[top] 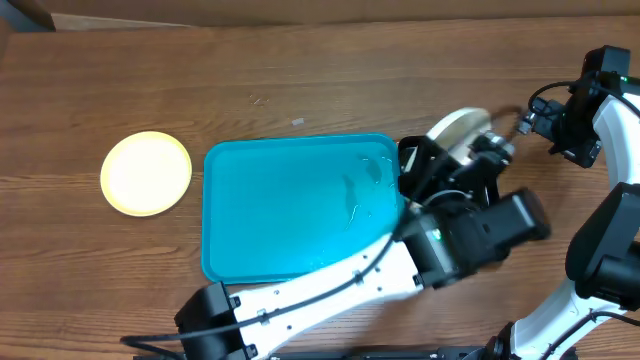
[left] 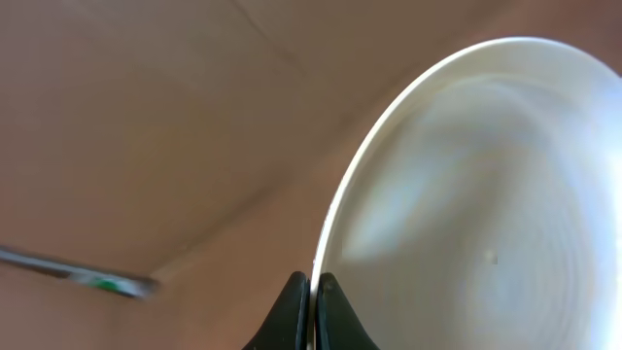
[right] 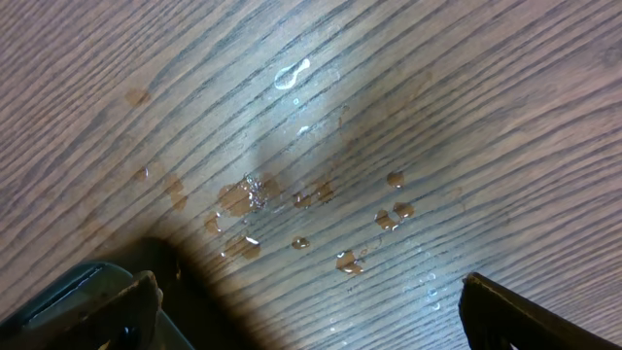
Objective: Clean dirty plates on tray and stack at the side
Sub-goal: 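Carry the white plate left and set it on the yellow plate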
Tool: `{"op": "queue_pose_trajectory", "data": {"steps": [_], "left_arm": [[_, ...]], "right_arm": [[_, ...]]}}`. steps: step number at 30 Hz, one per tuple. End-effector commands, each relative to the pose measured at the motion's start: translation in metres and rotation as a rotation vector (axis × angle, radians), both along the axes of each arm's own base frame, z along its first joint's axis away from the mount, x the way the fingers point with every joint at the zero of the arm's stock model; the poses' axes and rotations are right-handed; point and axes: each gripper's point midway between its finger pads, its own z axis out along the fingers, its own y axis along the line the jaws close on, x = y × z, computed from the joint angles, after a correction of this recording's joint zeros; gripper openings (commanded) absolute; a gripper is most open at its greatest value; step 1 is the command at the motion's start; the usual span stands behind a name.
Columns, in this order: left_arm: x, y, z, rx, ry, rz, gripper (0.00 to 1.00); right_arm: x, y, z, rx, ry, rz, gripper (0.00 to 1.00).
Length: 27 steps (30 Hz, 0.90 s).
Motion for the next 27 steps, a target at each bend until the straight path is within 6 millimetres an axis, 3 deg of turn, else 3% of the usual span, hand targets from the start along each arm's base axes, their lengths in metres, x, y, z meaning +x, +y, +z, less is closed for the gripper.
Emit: {"op": "queue_pose_trajectory", "data": {"steps": [1,6,11,12,18,21,27], "left_arm": [[0.007,-0.009,-0.047,-0.367,0.345,-0.011,0.04],[0.034,0.017,-0.083,-0.588,0.685,0.031,0.04],[0.069,0.080,-0.095,-0.796,0.890,0.159,0.04],[0.081,0.113,-0.097,-0.879,0.948,0.222,0.04],[0.107,0.252,-0.109,-1.003,0.923,0.561,0.04],[0.104,0.322,-0.115,-1.058,0.888,0.741,0.04],[0.082,0.438,-0.125,-1.163,0.791,1.015,0.04]], "right_arm": [[0.007,-0.002,0.012,-0.010,-0.038,-0.005,1.00],[0.007,-0.002,0.012,-0.010,-0.038,-0.005,1.00],[0.007,-0.002,0.012,-0.010,-0.038,-0.005,1.00],[0.007,-0.002,0.012,-0.010,-0.038,-0.005,1.00],[0.007,-0.002,0.012,-0.010,-0.038,-0.005,1.00],[0.007,-0.002,0.012,-0.010,-0.038,-0.005,1.00],[0.007,-0.002,0.012,-0.010,-0.038,-0.005,1.00]]}}
